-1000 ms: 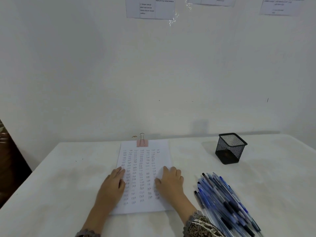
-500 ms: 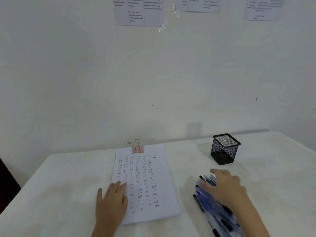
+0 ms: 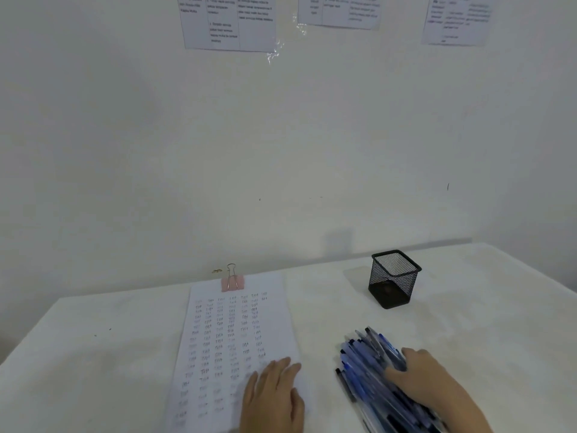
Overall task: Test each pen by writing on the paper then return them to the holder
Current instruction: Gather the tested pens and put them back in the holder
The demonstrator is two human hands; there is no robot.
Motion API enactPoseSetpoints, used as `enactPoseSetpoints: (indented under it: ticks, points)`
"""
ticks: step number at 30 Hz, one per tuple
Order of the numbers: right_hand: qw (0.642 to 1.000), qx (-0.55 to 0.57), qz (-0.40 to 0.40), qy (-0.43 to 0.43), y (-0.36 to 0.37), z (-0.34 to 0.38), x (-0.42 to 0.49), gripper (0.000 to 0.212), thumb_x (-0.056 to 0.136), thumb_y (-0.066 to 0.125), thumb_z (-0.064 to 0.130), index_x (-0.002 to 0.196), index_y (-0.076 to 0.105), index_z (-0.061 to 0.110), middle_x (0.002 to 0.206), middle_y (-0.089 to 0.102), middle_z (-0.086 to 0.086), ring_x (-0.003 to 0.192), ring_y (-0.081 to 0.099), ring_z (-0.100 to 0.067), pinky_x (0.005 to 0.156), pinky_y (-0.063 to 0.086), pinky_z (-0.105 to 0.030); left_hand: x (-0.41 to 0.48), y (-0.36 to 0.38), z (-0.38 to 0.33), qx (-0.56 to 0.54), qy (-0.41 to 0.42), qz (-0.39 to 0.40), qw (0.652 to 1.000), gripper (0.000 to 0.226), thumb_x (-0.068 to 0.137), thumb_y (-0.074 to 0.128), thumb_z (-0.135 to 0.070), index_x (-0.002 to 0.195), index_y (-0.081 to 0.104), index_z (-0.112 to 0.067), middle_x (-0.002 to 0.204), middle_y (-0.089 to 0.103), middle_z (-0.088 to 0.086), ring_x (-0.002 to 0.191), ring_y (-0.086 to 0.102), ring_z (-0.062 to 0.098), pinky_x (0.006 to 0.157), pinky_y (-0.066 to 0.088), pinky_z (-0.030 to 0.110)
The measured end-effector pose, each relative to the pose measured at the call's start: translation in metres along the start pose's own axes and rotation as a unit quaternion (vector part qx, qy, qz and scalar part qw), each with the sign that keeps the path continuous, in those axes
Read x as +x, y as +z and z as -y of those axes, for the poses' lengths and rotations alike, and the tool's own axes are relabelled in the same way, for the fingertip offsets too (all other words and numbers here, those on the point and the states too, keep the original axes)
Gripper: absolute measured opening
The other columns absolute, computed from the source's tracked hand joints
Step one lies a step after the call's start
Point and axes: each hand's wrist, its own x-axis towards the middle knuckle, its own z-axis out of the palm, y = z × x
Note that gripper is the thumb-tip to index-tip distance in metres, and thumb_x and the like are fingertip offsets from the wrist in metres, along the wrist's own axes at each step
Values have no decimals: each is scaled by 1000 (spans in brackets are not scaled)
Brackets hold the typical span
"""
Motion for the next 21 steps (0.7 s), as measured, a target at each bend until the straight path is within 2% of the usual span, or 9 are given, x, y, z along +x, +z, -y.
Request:
enactPoseSetpoints:
  ticks: [2, 4, 7, 11, 12, 14, 16, 19, 21]
  points:
    - [1000, -11, 13, -13, -2, -2, 2, 44, 86, 47, 46, 118, 42, 16, 128, 37, -9, 116, 45, -27, 91, 41, -30, 5, 10, -20, -39, 12, -16, 999, 40, 61, 39, -35, 100, 45, -38, 90, 70, -16, 89, 57, -1, 80, 36, 21]
    - [999, -19, 25, -21, -5, -4, 5, 56, 86, 49, 44, 131, 35, 14, 135, 32, -10, 121, 42, -27, 92, 39, -29, 10, 21, -38, -57, 10, -25, 998, 41, 60, 39, -36, 100, 45, -40, 88, 70, -17, 87, 48, -2, 77, 35, 19]
    - [998, -25, 43, -42, -9, -7, 9, 63, 87, 50, 45, 136, 29, 11, 138, 26, -11, 122, 42, -28, 93, 39, -30, 15, 39, -56, -55, 3, -29, 998, 40, 58, 39, -37, 98, 46, -40, 89, 67, -20, 81, 48, -4, 75, 35, 18]
    - [995, -27, 57, -82, -14, -10, 13, 67, 88, 52, 47, 139, 26, 11, 138, 25, -11, 123, 42, -28, 91, 39, -31, 18, 62, -72, -36, -13, -63, 997, 42, 57, 37, -35, 82, 71, -35, 85, 68, -17, 73, 59, -2, 76, 38, 18]
    - [994, -29, 61, -90, -15, -11, 15, 66, 88, 52, 48, 138, 28, 12, 137, 26, -11, 123, 42, -29, 89, 39, -31, 19, 65, -76, -31, -17, -80, 996, 41, 57, 38, -35, 82, 71, -34, 83, 68, -16, 71, 61, -1, 76, 39, 17]
    - [991, -31, 69, -107, -15, -13, 16, 63, 86, 54, 48, 133, 31, 12, 134, 27, -11, 120, 44, -29, 88, 39, -31, 21, 67, -84, -39, -28, -106, 993, 41, 56, 41, -34, 95, 57, -38, 93, 61, -17, 82, 53, 5, 74, 42, 14]
    - [989, -28, 79, -121, -16, -15, 18, 63, 83, 58, 52, 126, 34, 14, 130, 28, -10, 118, 44, -28, 91, 41, -31, 23, 69, -91, -46, -50, -117, 991, 42, 57, 41, -37, 99, 43, -38, 103, 45, -18, 88, 44, 11, 66, 46, 11]
    - [985, -33, 96, -136, -17, -20, 21, 77, 77, 64, 57, 132, 30, 14, 129, 25, -8, 119, 42, -28, 95, 41, -32, 24, 73, -95, -60, -80, -123, 987, 42, 60, 37, -38, 101, 42, -39, 106, 41, -17, 92, 43, 10, 66, 49, 14]
    - [985, -40, 94, -138, -17, -20, 22, 74, 80, 60, 56, 132, 31, 13, 129, 25, -9, 119, 43, -28, 91, 41, -32, 24, 75, -95, -76, -88, -124, 985, 42, 61, 38, -36, 102, 44, -38, 107, 42, -17, 94, 44, 8, 72, 46, 13]
